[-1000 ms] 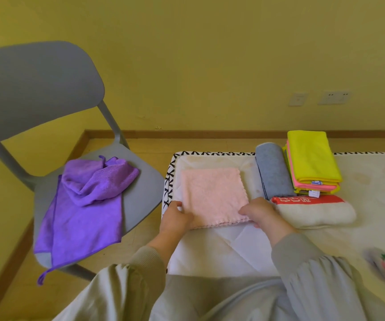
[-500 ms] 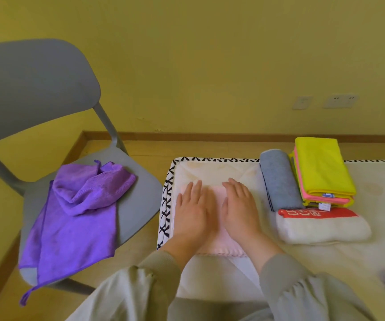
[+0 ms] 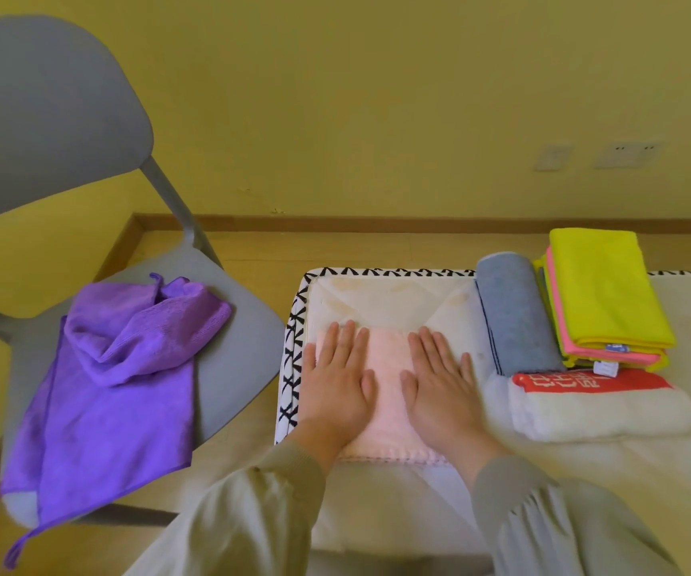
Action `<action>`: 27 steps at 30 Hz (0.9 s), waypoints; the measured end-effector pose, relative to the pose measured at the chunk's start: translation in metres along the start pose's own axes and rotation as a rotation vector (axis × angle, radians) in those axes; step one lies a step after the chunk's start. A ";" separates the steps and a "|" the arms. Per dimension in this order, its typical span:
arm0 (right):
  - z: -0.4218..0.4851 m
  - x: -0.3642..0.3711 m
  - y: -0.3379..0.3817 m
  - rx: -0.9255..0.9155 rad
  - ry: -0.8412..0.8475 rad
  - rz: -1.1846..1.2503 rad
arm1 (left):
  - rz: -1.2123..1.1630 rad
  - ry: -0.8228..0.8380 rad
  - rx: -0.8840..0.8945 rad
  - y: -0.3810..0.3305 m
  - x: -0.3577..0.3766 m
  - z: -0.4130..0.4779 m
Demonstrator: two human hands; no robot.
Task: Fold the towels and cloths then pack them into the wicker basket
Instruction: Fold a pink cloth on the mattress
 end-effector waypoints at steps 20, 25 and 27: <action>0.032 -0.035 -0.019 0.208 0.000 0.707 | -0.436 0.157 -0.171 0.044 -0.034 0.026; 0.034 -0.031 -0.028 0.274 0.051 0.700 | -0.328 0.313 -0.150 0.047 -0.040 0.042; 0.034 -0.030 -0.029 0.310 0.095 0.775 | -0.370 0.335 -0.180 0.052 -0.042 0.041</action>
Point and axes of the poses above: each hand's wrist, its own z-axis towards the middle knuckle, its own x-axis out of the palm, y = z × x, the point moved 8 cm from there along z, towards the middle knuckle, and after that the axes turned 2 degrees about z, right-handed, at the moved point
